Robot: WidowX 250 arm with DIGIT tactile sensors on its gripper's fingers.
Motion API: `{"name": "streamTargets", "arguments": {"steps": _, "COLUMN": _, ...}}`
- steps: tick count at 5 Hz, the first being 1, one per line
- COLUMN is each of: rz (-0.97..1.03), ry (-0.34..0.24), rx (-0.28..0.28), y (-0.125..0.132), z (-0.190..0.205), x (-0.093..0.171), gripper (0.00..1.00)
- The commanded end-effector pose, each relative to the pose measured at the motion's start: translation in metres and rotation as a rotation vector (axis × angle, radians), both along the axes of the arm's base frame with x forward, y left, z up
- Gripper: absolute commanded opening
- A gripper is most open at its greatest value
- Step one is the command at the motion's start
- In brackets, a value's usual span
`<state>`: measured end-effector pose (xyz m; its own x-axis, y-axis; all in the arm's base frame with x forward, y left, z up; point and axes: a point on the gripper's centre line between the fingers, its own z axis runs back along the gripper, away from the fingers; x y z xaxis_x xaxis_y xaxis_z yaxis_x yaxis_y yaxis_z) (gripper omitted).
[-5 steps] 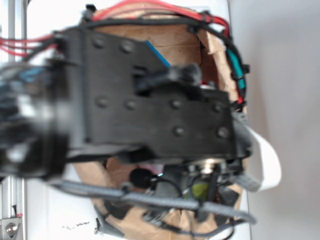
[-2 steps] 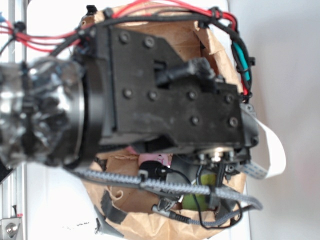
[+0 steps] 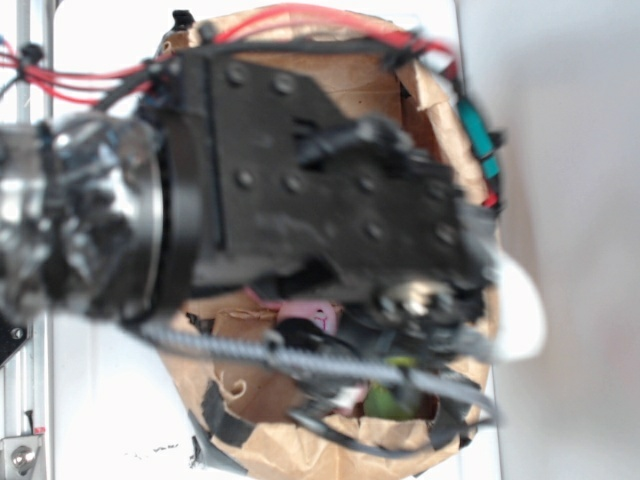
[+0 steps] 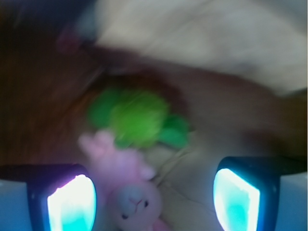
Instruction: Grab the pink bunny.
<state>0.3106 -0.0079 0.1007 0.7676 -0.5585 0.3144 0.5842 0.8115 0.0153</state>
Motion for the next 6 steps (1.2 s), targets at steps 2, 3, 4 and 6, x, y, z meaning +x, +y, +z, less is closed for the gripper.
{"name": "streamTargets", "arguments": {"steps": 2, "rz": -0.155, "ry": -0.003, "rx": -0.028, "y": 0.019, "z": 0.022, "x": -0.002, "gripper": 1.0}}
{"name": "streamTargets", "arguments": {"steps": 3, "rz": -0.247, "ry": 0.011, "rx": 0.08, "y": 0.002, "z": -0.006, "x": -0.021, "gripper": 1.0}}
{"name": "streamTargets", "arguments": {"steps": 4, "rz": -0.309, "ry": -0.01, "rx": 0.106, "y": -0.014, "z": -0.02, "x": -0.041, "gripper": 1.0}}
{"name": "streamTargets", "arguments": {"steps": 6, "rz": -0.361, "ry": -0.015, "rx": 0.104, "y": -0.048, "z": -0.026, "x": -0.049, "gripper": 1.0}}
